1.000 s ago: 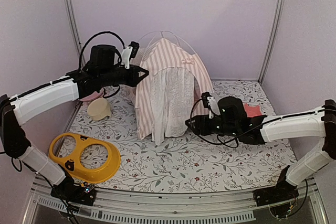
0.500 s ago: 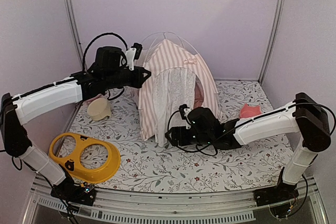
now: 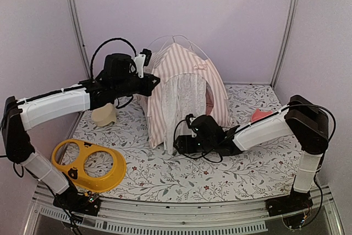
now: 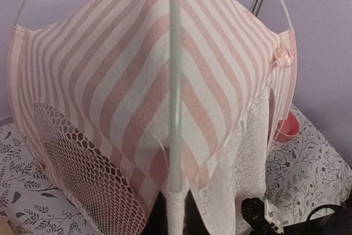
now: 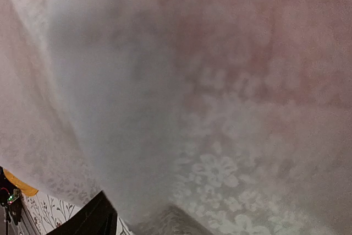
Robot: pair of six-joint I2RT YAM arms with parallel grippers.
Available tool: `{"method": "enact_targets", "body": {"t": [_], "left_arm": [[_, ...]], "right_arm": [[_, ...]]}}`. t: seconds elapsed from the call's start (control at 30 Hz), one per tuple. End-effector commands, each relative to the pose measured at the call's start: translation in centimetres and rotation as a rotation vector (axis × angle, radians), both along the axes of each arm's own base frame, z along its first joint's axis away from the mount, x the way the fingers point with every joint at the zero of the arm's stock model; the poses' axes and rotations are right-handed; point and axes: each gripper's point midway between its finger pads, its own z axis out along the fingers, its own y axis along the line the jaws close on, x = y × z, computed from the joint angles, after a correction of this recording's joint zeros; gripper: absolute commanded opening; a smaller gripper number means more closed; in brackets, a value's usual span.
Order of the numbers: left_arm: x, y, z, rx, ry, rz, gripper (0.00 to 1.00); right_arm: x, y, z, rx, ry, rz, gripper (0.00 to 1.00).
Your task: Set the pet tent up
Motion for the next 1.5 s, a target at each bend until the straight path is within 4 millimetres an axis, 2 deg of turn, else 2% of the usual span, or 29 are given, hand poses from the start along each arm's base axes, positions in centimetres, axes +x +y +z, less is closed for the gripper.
{"method": "enact_targets", "body": {"t": [0.0,0.13,0.23,0.3,0.4,0.43,0.5,0.53,0.57,0.7,0.83,0.93,1.03,1.13,1.17,1.27,1.37,1.4,1.43,1.47], "left_arm": [[1.6,0.1,3.2,-0.052,-0.104,0.04,0.0],[1.7,-0.2,3.1,-0.059,-0.106,0.019,0.0],[1.8,-0.3,3.1,-0.061,-0.106,0.015,0.0],[1.7,-0.3,3.1,-0.057,-0.105,0.015,0.0],[1.8,0.3,3.0,-0.04,-0.11,0.033,0.0],[1.9,0.6,2.9,-0.038,-0.11,0.036,0.0],[2.3,1.3,2.6,-0.028,-0.114,0.054,0.0],[2.6,1.7,2.5,-0.024,-0.12,0.064,0.0],[2.8,2.0,2.3,-0.016,-0.127,0.072,0.0],[4.8,4.1,1.8,0.013,-0.162,0.132,0.0],[7.3,5.5,2.4,0.002,-0.187,0.171,0.0],[9.0,5.7,3.1,-0.007,-0.198,0.182,0.0],[10.3,5.6,3.6,-0.007,-0.206,0.192,0.0],[11.5,5.8,3.5,0.002,-0.202,0.214,0.0],[11.9,5.9,3.3,0.008,-0.195,0.216,0.0],[13.1,5.9,2.5,0.024,-0.17,0.201,0.01],[13.2,5.8,2.4,0.034,-0.156,0.186,0.3],[13.0,5.8,2.5,0.032,-0.156,0.179,0.38],[12.8,5.8,2.6,0.031,-0.156,0.177,0.44],[12.5,5.9,2.9,0.025,-0.157,0.175,0.45]], "right_arm": [[-0.7,2.0,1.7,0.072,-0.047,0.046,0.79],[-0.7,2.5,1.0,0.069,-0.044,0.048,0.78],[0.7,2.9,0.2,0.035,-0.059,0.027,0.75],[1.7,2.7,-0.4,0.014,-0.051,0.011,0.68],[3.0,1.9,-0.4,0.003,-0.048,-0.024,0.5],[3.3,1.8,-0.1,0.006,-0.054,-0.027,0.41],[3.5,1.9,1.4,0.022,-0.075,-0.018,0.12],[3.6,2.0,2.1,0.025,-0.085,-0.011,0.02],[3.6,2.1,3.1,0.032,-0.092,-0.005,0.0],[3.1,0.9,7.9,0.029,-0.136,-0.002,0.0],[1.8,-1.2,12.6,0.028,-0.187,0.018,0.0],[0.5,-1.7,14.2,0.046,-0.183,0.063,0.0],[-0.7,-1.6,13.4,0.06,-0.143,0.109,0.0],[-1.6,-1.1,10.2,0.055,-0.068,0.143,0.0],[-1.9,-0.9,9.0,0.052,-0.038,0.153,0.08],[-1.8,-1.6,6.1,0.001,0.026,0.134,0.41],[-1.3,-3.3,6.2,-0.022,0.023,0.078,0.6],[-1.2,-3.8,6.5,-0.022,0.018,0.064,0.64],[-1.0,-4.5,6.6,-0.026,0.016,0.05,0.67],[-0.8,-5.1,6.7,-0.034,0.017,0.035,0.68]]}}
